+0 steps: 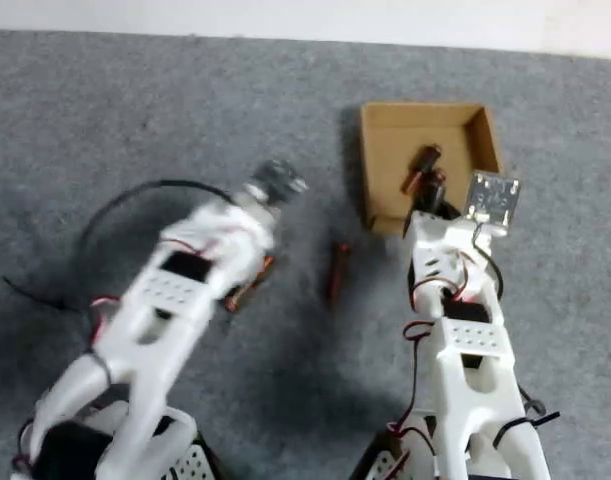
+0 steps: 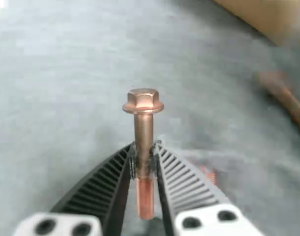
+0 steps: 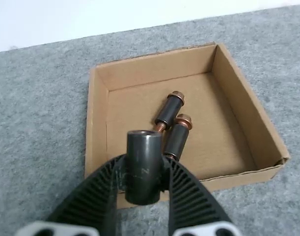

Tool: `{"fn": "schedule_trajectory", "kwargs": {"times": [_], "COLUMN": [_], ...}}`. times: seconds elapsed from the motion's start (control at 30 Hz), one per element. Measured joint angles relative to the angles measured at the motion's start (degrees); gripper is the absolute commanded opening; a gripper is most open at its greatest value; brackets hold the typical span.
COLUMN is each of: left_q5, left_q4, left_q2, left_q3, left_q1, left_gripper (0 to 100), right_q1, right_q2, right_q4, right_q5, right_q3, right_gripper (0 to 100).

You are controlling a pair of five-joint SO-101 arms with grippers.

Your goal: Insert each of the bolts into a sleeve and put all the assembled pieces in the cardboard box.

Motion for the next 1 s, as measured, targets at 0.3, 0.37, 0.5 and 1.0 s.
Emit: {"fn": "schedule_trajectory", "kwargs": {"times": [0.3, 0.37, 0.5, 1.0], "left_q5": [3.08, 3.08, 3.08, 3.08], "left_q4": [-3.78, -6.42, -12.92, -34.20], "left_q2": [-14.15, -16.97, -22.86, -36.22], "left_q3": [8.97, 11.96, 18.55, 34.11], "left_q1": [-2.11, -0.79, 2.81, 3.08], "left_gripper": [1, 1, 1, 1], "right_q1": [-0.44, -2.11, -6.86, -10.02], "right_q2": [0.00, 0.00, 0.00, 0.00], "right_q4": [0.00, 0.00, 0.00, 0.00], "right_q5": [0.00, 1.14, 6.24, 8.35], "right_q3": [0.00, 0.00, 0.00, 0.00], "right_gripper": [0.5, 0.5, 0.5, 0.5]}}
